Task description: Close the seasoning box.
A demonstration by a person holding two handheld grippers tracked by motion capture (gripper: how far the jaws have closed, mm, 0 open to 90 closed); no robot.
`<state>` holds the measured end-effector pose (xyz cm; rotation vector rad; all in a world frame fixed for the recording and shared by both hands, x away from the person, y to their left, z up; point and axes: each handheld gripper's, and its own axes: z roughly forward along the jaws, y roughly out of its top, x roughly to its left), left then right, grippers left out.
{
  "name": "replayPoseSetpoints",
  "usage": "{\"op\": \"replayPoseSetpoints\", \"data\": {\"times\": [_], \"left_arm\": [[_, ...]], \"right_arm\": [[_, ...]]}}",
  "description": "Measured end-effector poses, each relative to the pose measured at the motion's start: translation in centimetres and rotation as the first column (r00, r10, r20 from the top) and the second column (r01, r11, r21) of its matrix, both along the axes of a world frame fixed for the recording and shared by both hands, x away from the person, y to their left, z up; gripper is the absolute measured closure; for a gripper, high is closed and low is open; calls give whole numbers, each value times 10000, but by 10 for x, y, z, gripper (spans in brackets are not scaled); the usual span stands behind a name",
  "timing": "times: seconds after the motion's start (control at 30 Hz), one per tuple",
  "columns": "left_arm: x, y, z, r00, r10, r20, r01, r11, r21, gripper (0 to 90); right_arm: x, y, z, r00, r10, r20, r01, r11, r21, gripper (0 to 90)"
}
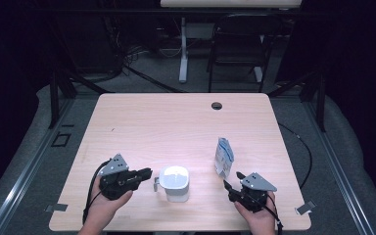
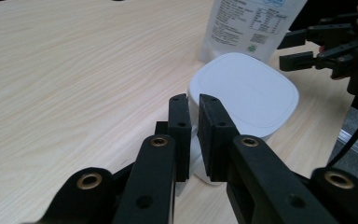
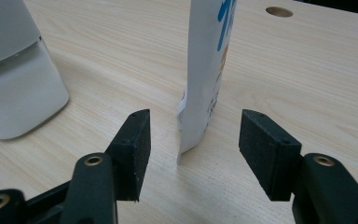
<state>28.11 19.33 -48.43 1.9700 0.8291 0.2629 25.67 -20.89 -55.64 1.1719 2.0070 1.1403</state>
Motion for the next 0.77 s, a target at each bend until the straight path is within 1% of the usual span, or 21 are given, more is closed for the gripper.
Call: {"op": "replayPoseSetpoints", "data": {"times": [0.03,0.1,0.13,0.23,0.33,0.43,0.5,0.57,0.63,0.7,0.77], "left_arm": [[1,1,0,10000,88,-14,-88,10000,-29,813],[3,6,-2,9990,455,-16,-455,9989,-88,777],[4,8,-2,9989,478,27,-478,9989,-32,766],[7,14,-5,9970,769,22,-769,9970,-50,717],[10,19,-9,9932,1163,77,-1163,9932,-77,636],[14,27,-13,9854,1703,66,-1703,9854,31,550],[16,33,-15,9779,2089,16,-2089,9779,-48,500],[18,39,-17,9713,2374,-126,-2375,9713,-91,478],[19,43,-18,9653,2604,-177,-2607,9652,-212,464],[20,46,-18,9640,2650,-232,-2655,9640,-177,453],[20,47,-17,9633,2676,-220,-2681,9630,-260,443]], "right_arm": [[0,0,0,10000,1,-4,-1,10000,-2,436],[0,0,0,10000,4,-10,-4,10000,3,435],[0,0,0,10000,7,-21,-7,10000,3,435],[0,1,-1,10000,31,-41,-30,10000,40,435],[0,1,-2,10000,56,11,-56,10000,70,436],[0,1,-1,10000,43,21,-43,10000,81,436],[-1,1,-1,10000,26,32,-26,10000,36,436],[-2,0,0,10000,16,8,-16,10000,17,435],[-2,-1,0,10000,-61,65,60,9999,82,436],[-4,-1,0,9996,-174,203,171,9997,146,435],[-5,-2,1,9988,-312,378,302,9992,272,436]]}}
